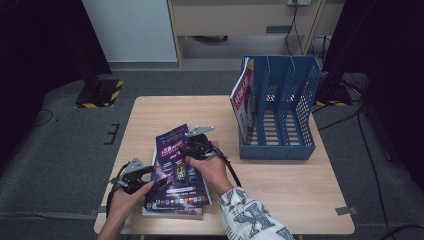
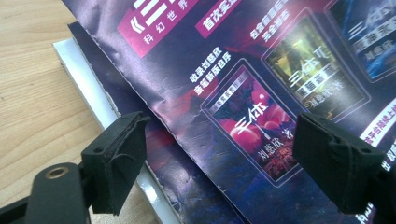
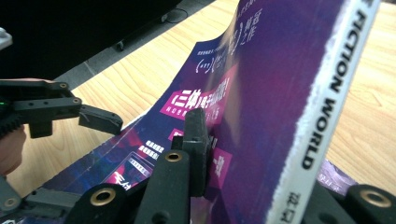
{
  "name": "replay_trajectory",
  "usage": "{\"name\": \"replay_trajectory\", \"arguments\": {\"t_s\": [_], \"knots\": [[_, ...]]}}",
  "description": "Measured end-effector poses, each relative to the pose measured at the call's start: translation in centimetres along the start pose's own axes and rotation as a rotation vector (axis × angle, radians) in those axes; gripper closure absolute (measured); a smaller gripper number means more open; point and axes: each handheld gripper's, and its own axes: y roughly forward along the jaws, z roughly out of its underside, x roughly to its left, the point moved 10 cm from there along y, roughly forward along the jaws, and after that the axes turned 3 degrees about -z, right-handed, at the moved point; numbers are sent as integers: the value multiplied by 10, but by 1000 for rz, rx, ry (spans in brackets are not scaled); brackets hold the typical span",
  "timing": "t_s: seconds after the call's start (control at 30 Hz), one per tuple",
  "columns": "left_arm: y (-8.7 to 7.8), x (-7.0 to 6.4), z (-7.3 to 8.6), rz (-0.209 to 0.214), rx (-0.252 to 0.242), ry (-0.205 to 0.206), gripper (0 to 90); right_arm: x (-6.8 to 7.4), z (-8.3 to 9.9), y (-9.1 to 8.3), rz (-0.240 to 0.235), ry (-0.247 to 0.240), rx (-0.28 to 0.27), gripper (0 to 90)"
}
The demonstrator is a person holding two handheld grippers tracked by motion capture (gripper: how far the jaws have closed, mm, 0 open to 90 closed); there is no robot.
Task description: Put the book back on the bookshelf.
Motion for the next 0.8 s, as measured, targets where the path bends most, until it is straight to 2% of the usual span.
{"name": "replay_trajectory", "arguments": {"t_s": [0.07, 0.17, 0.3, 0.47, 0.63, 0.8], "knots": [[0, 2, 0, -12, 4, -1, 130, 2, -3, -2, -2, -14, -9, 780], [1, 5, 0, -10, -1, -27, 119, 4, -7, -6, 4, -33, -20, 781], [1, 5, -2, -2, -14, -27, 138, 7, -14, -11, 2, -72, -46, 784], [1, 5, -5, -10, -23, -25, 150, 11, -25, -17, 6, -94, -69, 787], [4, 5, -4, -8, -9, -25, 151, 15, -32, -21, 9, -120, -91, 792], [5, 6, -6, -1, -30, -49, 157, 21, -37, -24, 1, -140, -107, 796]]}}
